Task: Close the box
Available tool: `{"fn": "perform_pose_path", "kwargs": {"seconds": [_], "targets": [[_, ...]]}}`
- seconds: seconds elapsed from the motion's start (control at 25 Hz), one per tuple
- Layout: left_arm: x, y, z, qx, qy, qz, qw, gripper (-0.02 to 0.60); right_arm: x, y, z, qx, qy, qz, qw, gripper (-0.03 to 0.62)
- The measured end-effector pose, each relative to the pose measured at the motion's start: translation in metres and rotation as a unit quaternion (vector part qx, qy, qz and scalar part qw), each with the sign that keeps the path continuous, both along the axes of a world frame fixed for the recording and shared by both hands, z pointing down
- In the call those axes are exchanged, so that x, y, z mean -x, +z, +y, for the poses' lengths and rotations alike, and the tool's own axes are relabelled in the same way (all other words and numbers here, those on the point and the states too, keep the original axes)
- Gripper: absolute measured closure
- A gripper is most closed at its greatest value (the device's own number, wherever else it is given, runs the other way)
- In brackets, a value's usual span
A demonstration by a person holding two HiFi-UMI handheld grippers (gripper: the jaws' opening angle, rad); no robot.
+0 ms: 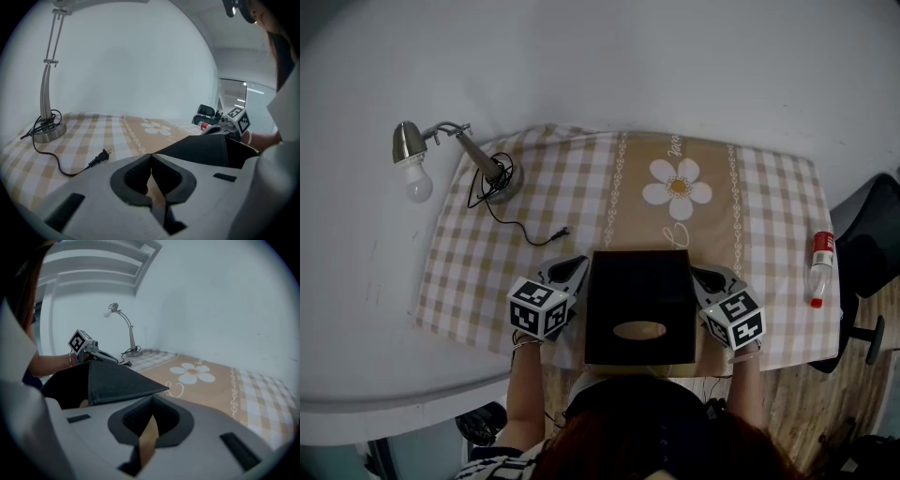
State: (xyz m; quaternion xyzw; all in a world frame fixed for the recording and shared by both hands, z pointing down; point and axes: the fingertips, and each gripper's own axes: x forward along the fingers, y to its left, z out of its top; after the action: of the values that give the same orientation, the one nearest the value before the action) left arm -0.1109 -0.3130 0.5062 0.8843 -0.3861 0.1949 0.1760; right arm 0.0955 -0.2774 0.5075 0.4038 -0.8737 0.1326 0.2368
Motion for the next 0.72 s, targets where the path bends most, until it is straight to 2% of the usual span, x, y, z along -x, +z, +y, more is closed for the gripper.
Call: {"fn": "perform_pose_path", "kwargs": {"seconds": [0.24,0.48,0.72], "targets": [[-0.001,0.016,0.003,0.026,0.014,-0.012,0.9995,0.555,-0.001,0.002,0.0,0.0,-0.001,0.001,1.0,0.577],[-0.012,0.019,0.0,0.033,0.034,0.009,0.9988,0.555,0.001,0.0,-0.002,-0.003,-0.004,-0.016,1.0,0.577],[-0.015,0.009,-0.008,0.025,0.034,0.038,0.9984,0.555,-0.006,-0.009,-0.01,-0.011,0.014,-0.05,0.999,0.577]]}}
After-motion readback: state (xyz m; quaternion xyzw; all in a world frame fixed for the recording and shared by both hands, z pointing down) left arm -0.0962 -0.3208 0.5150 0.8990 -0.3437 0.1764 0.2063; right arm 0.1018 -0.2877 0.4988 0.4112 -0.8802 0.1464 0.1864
